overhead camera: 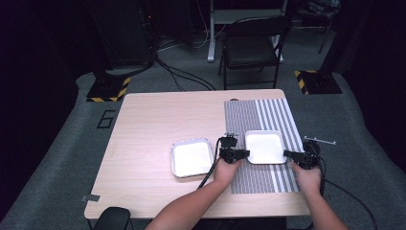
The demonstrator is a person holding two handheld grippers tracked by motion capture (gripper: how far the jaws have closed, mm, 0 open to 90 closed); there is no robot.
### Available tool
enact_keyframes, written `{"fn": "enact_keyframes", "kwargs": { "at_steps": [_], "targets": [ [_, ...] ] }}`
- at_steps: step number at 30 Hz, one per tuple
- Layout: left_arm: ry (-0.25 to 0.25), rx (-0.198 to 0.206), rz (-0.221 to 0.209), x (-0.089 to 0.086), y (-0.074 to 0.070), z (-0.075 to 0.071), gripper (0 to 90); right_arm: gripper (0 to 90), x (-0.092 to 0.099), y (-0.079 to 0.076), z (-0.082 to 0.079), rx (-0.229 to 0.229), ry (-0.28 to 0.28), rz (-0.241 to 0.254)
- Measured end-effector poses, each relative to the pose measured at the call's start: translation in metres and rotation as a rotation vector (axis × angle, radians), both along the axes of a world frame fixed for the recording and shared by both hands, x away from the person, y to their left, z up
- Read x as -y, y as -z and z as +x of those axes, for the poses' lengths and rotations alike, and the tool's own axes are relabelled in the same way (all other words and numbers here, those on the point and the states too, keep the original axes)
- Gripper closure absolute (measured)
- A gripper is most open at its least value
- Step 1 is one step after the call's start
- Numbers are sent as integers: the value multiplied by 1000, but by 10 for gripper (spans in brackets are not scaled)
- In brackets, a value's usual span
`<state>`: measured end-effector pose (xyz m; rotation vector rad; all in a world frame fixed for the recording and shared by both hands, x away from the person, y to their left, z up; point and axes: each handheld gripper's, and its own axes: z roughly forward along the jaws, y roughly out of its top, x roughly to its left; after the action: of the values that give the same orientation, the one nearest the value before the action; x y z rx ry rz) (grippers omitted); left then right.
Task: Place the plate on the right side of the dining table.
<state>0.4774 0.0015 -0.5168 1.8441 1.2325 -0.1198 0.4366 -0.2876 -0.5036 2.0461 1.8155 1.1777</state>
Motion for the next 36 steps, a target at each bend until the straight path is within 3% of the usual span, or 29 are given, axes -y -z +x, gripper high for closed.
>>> {"fn": "enact_keyframes", "kwargs": {
  "at_steps": [7,36],
  "targets": [
    [0,-4,17,1,4,1,741,852,-1,1,3,-3,12,-4],
    [-5,-12,15,5,5,3,726,822,-1,5,5,4,28,-27]
  ]
}}
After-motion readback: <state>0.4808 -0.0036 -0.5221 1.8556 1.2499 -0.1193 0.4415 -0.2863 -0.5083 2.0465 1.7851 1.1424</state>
